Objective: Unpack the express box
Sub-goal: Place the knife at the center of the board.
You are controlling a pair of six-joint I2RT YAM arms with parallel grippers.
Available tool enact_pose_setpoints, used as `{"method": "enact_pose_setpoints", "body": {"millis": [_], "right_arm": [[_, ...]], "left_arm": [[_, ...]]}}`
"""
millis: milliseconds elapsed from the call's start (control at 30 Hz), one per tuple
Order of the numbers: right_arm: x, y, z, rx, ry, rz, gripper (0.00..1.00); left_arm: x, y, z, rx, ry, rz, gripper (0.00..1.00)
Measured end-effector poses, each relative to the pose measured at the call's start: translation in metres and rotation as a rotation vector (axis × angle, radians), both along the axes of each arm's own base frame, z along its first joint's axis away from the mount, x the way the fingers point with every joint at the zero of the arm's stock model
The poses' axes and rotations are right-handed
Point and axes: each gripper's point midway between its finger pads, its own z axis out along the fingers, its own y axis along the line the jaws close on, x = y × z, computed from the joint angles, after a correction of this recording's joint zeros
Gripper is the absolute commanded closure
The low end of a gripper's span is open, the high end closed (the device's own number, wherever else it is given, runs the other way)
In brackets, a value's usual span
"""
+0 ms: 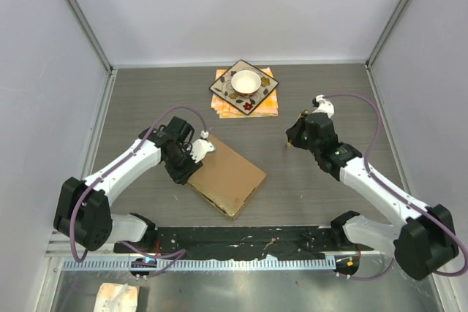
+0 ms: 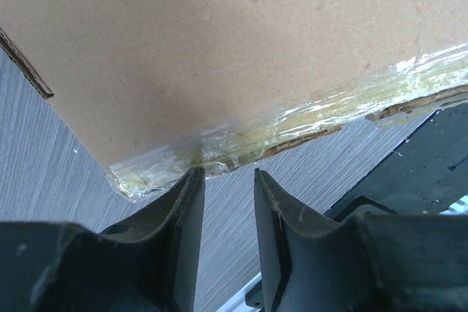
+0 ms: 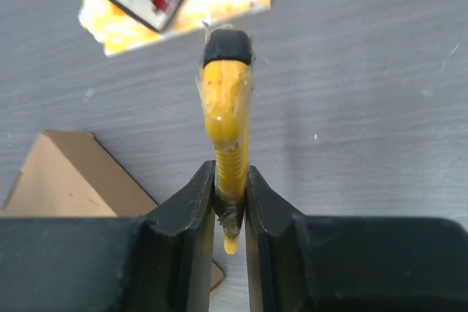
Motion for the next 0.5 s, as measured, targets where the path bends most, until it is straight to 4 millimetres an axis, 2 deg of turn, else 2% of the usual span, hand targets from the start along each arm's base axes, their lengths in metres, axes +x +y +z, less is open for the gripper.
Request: {"method": "enact_pose_setpoints", "body": {"millis": [67, 133, 200, 267, 300, 367, 500], "right_arm": [[-0.001, -0.002, -0.028, 0.013, 0.106, 0.015, 0.82], [-0.004, 0.004, -0.051, 0.024, 0.199, 0.051, 0.68], [-0.008, 0.009, -0.072, 0.025, 0.277, 0.075, 0.36], [-0.011, 0.01, -0.088, 0.017, 0.345, 0.089, 0.26], [-0.012, 0.01, -0.091, 0.012, 0.366, 0.09, 0.1], [-0.013, 0.009, -0.09, 0.001, 0.386, 0.09, 0.07], [-0.01, 0.0, -0.068, -0.031, 0.35, 0.063, 0.06]], "left_arm": [[-0.001, 0.001, -0.001, 0.004, 0.002, 0.002, 0.63], [-0.001, 0.003, -0.002, 0.013, 0.003, 0.004, 0.64], [-0.002, 0.005, -0.004, 0.021, 0.007, 0.008, 0.64], [-0.002, 0.007, -0.005, 0.019, 0.009, 0.016, 0.64], [-0.001, 0.008, -0.004, 0.013, 0.011, 0.024, 0.64], [0.0, 0.011, -0.003, 0.003, 0.015, 0.046, 0.63], [0.004, 0.021, 0.003, -0.011, 0.03, 0.108, 0.62]]}}
